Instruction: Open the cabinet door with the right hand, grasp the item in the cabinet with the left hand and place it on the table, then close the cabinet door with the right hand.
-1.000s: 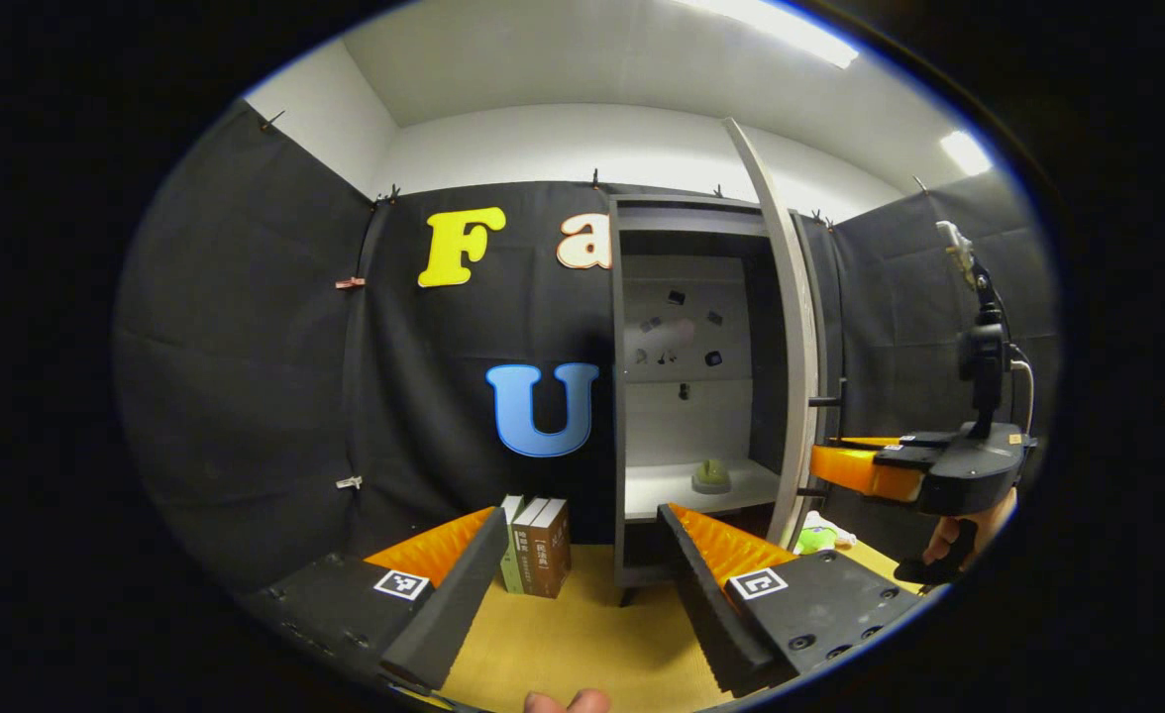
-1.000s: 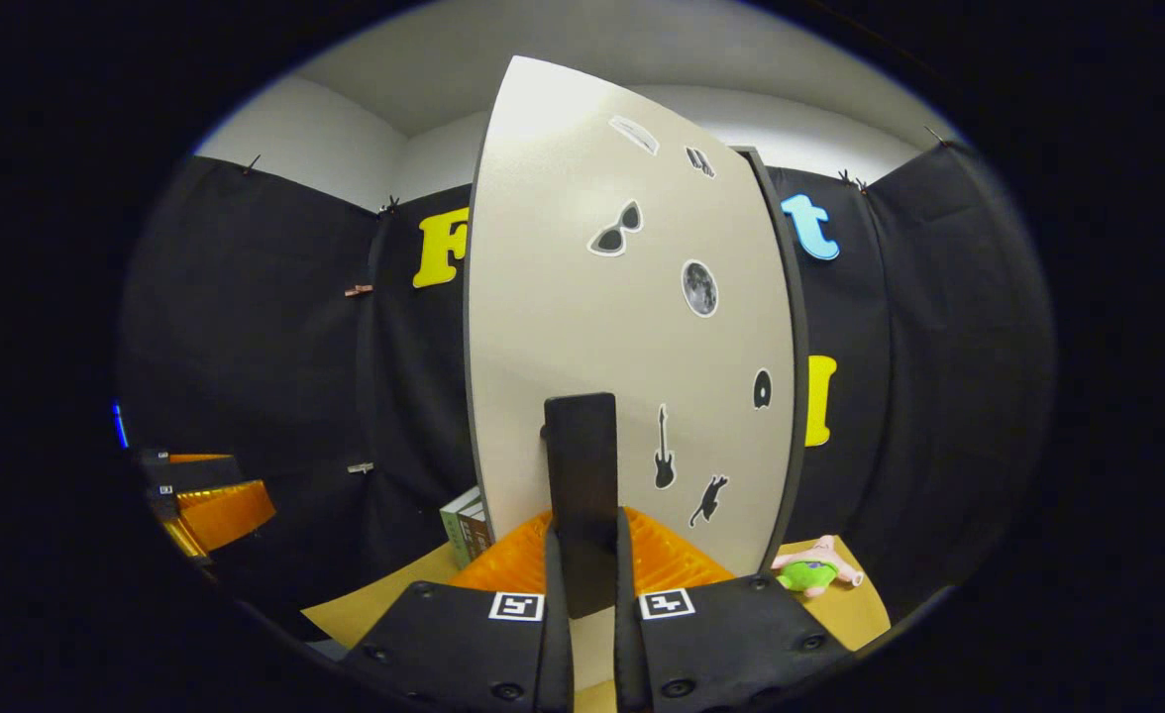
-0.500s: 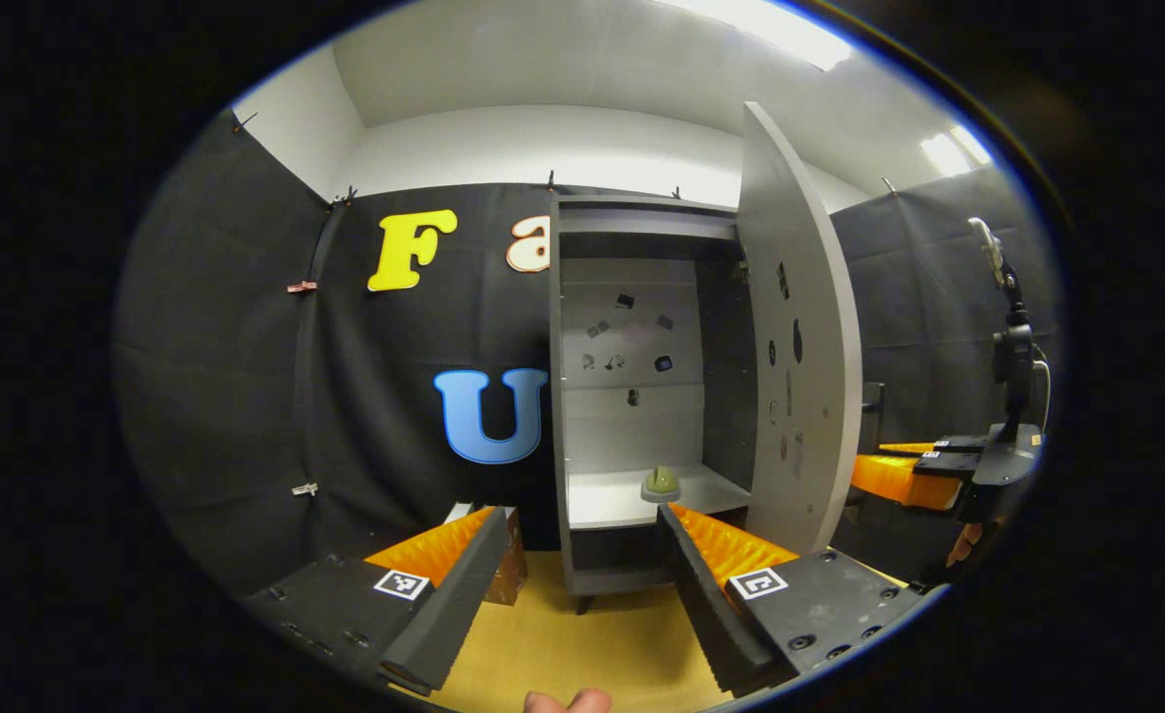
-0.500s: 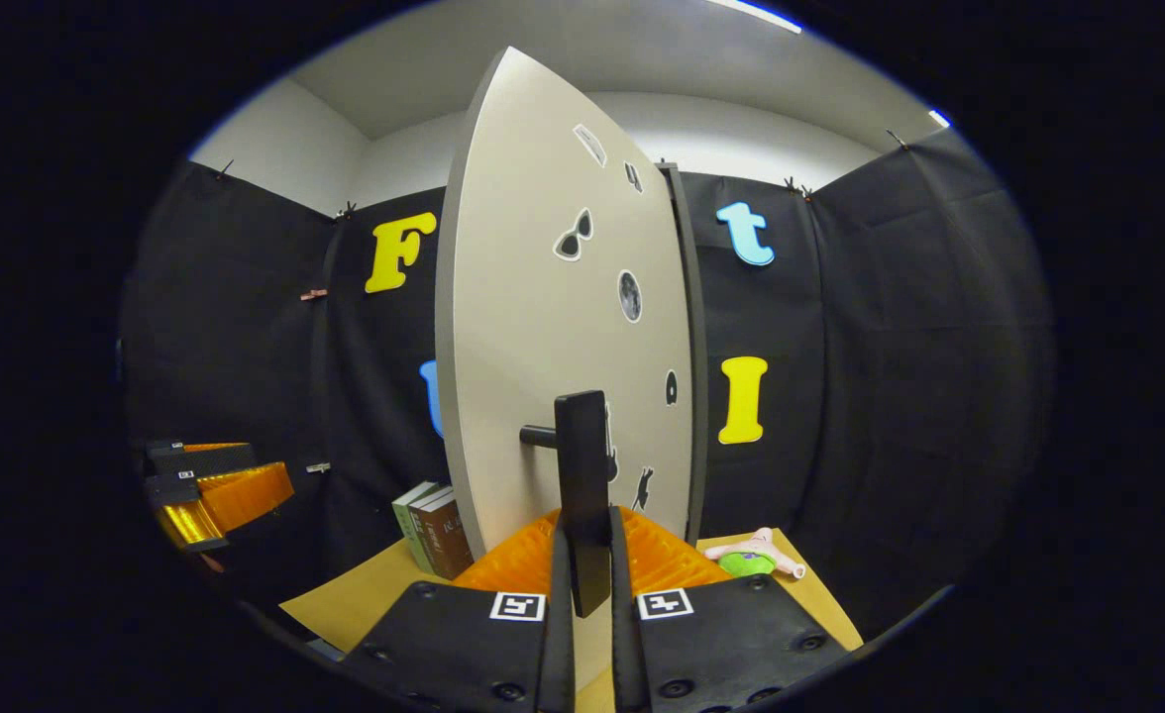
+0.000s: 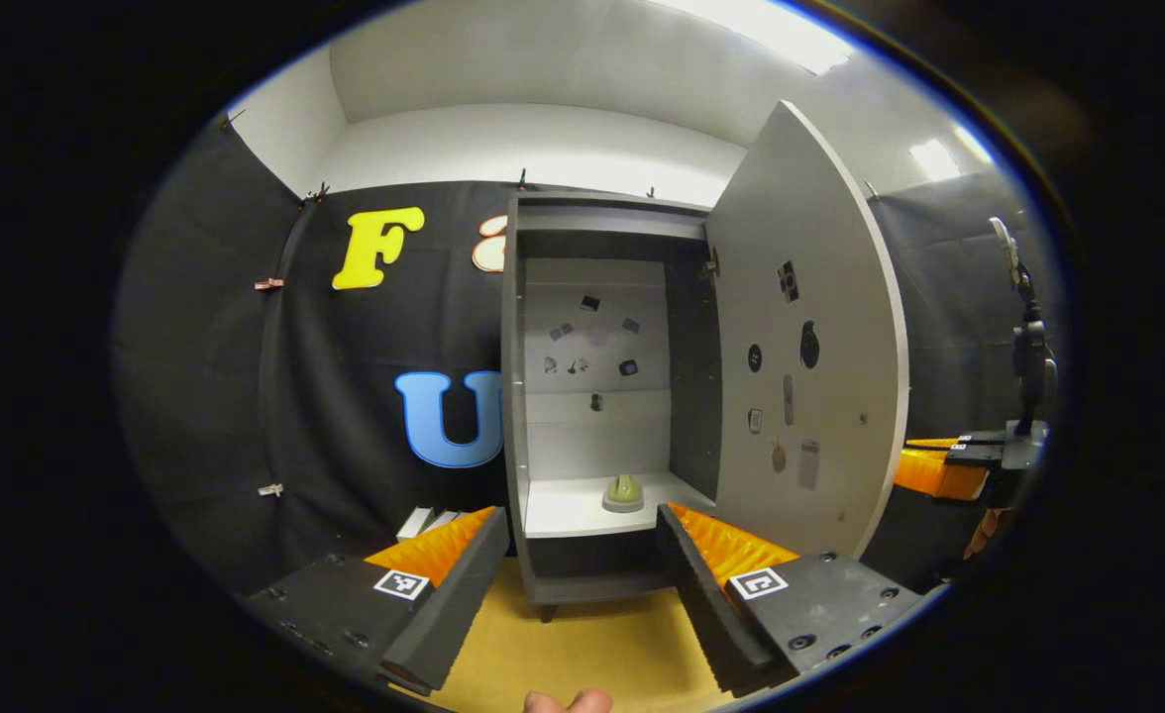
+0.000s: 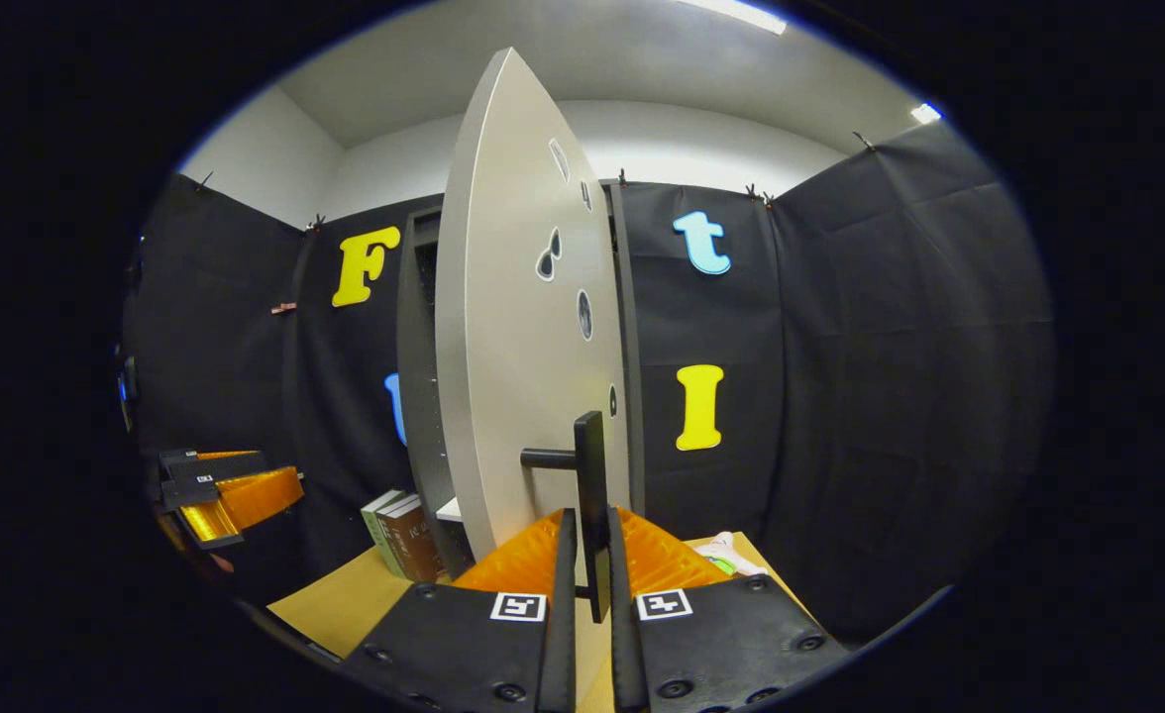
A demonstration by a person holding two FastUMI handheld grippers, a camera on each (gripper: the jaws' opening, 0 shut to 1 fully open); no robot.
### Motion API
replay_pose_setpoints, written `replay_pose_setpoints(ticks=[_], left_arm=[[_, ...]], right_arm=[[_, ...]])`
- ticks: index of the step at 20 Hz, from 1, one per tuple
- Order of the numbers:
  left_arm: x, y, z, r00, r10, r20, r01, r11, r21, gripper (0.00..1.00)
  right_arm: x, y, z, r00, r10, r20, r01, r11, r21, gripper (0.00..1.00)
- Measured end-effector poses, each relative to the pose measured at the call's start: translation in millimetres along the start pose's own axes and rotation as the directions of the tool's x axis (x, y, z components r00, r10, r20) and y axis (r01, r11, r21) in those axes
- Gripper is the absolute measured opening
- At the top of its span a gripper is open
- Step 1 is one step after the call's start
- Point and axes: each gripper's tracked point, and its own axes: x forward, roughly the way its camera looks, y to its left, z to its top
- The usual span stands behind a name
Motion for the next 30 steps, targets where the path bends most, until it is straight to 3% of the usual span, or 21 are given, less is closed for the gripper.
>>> replay_pose_setpoints(ticks=[6,7,8,11,13,20,21,22,25,30], left_arm=[[21,-31,2,0.999,-0.047,0.002,0.047,0.999,0.0,0.95],[25,-35,2,0.999,-0.053,0.001,0.053,0.999,-0.002,0.95],[30,-40,2,0.998,-0.059,0.0,0.059,0.998,-0.003,0.92],[45,-52,0,0.997,-0.073,-0.007,0.073,0.997,0.001,0.92],[58,-56,1,0.997,-0.077,-0.012,0.077,0.997,-0.004,0.94],[118,-66,6,0.991,-0.132,-0.024,0.131,0.991,-0.024,0.94],[130,-68,5,0.988,-0.147,-0.036,0.147,0.989,-0.027,0.94],[143,-70,2,0.985,-0.164,-0.056,0.162,0.986,-0.028,0.94],[185,-73,-8,0.975,-0.189,-0.119,0.188,0.982,-0.019,0.94],[257,-86,-35,0.948,-0.22,-0.23,0.231,0.973,0.02,0.94]], right_arm=[[1,-35,4,0.995,-0.099,0.013,0.099,0.995,-0.027,0.13],[0,-39,5,0.994,-0.109,0.016,0.109,0.994,-0.017,0.02],[0,-36,6,0.995,-0.102,0.017,0.102,0.995,0.003,0.13],[3,-27,7,0.998,-0.059,0.026,0.058,0.997,0.043,0.13],[2,-29,8,0.998,-0.056,0.025,0.055,0.998,0.04,0.18],[-14,-37,15,0.998,-0.034,0.059,0.033,0.999,0.02,0.19],[-19,-47,19,0.995,-0.049,0.086,0.049,0.999,-0.002,0.22],[-18,-60,19,0.992,-0.069,0.107,0.072,0.997,-0.026,0.34],[-36,-109,4,0.978,-0.192,0.084,0.198,0.978,-0.068,0.97],[-59,-172,-2,0.928,-0.332,0.166,0.352,0.93,-0.106,0.96]])
